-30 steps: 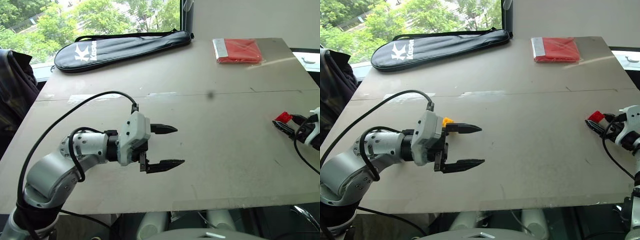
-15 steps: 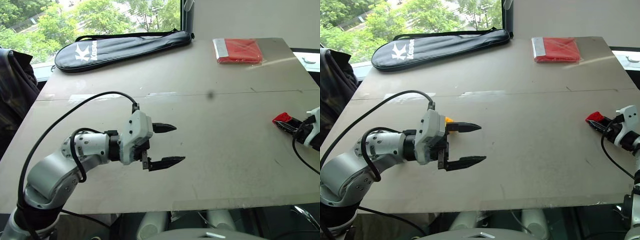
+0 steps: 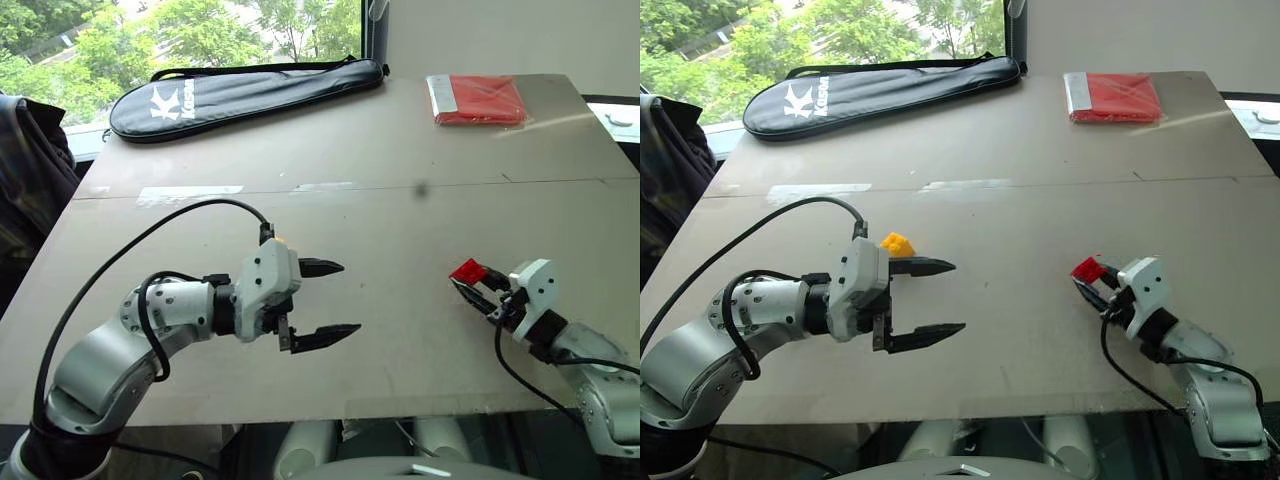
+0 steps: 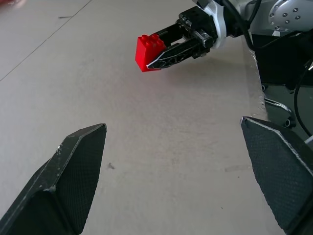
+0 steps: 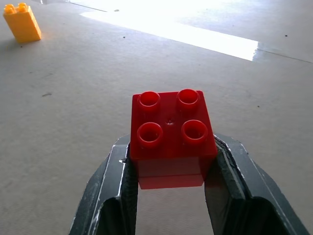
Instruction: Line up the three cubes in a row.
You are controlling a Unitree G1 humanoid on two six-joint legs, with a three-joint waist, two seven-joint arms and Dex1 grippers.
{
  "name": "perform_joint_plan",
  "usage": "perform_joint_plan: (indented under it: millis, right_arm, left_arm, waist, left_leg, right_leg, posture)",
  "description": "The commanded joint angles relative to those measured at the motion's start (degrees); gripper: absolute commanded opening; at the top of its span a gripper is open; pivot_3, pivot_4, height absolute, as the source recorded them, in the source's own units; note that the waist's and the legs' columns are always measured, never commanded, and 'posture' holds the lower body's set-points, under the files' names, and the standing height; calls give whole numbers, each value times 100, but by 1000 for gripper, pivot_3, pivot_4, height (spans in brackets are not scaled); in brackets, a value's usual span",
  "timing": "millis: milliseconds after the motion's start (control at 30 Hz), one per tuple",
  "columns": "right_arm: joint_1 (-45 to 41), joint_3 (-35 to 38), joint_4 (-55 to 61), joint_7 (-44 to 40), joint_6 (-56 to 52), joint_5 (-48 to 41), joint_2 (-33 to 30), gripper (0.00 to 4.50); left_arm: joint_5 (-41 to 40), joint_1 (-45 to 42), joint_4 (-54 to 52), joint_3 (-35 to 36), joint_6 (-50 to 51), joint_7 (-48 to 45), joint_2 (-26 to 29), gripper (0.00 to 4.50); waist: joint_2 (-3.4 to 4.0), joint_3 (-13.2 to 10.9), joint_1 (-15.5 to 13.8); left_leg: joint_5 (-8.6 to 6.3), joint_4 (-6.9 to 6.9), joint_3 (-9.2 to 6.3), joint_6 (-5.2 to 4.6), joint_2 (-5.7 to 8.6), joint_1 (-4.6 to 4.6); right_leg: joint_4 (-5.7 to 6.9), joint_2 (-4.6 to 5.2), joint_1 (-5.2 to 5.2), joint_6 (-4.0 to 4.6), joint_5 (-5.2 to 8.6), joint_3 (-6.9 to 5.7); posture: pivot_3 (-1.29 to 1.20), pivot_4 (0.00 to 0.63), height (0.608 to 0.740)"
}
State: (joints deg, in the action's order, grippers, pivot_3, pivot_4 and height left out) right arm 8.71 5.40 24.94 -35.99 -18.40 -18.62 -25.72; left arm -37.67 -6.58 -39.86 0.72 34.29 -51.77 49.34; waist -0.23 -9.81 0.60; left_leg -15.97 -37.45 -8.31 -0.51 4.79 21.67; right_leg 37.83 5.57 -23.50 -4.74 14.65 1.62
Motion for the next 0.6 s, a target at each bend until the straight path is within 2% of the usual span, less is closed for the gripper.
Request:
perform_joint_plan:
  millis: [33, 167, 300, 467, 533, 600]
  right_arm:
    - [-86, -42, 73, 43, -102, -118, 13, 1327]
    - [-322, -82, -594, -1365, 914, -213, -597, 1327]
    - [-1173, -325, -1926, -2725, 1391, -247, -1238, 1327]
    - [-2719, -699, -4227, -5112, 2731, -418, -1249, 1327]
    - [-3424, -1060, -5184, -5389, 3124, -353, -1242, 1327]
    - [-4035, -1555, -5893, -5598, 3425, -815, -1257, 1327]
  left_arm:
    - [169, -58, 71, -65, -240, -184, 26, 4500]
    - [226, -111, 188, -77, -306, -338, 43, 4500]
    - [328, -229, 259, -228, -355, -448, 0, 4500]
    - [400, -223, 283, -230, -412, -522, -5, 4500]
    - [437, -160, 208, -223, -418, -476, -15, 4500]
    - [468, -54, 94, -177, -424, -385, -25, 4500]
  waist:
    - [-1, -1, 0]
    - [-1, -2, 11]
    - [-8, -6, 41]
    - [-20, -19, 74]
    - [-22, -20, 91]
    - [-26, -23, 127]
  left_leg:
    - [3, 0, -1, 3, 0, 0]
    - [5, 0, -5, 7, -5, -1]
    - [6, 0, -1, 6, -6, -2]
    - [11, -1, 3, 15, -29, -1]
    - [11, -2, 5, 16, -33, -1]
    - [13, -3, 3, 19, -39, -1]
  right_leg:
    - [0, -2, -1, 3, -3, 0]
    - [3, -10, -1, 5, -4, -3]
    - [2, -13, 0, 6, -7, -3]
    - [-2, -32, -1, 19, -14, -4]
    - [-4, -36, 0, 20, -16, -4]
    - [-4, -38, -1, 25, -19, -5]
  posture:
    - [0, 150, 732]
    - [0, 150, 732]
    - [0, 150, 732]
    - [0, 150, 732]
    - [0, 150, 732]
    - [0, 150, 732]
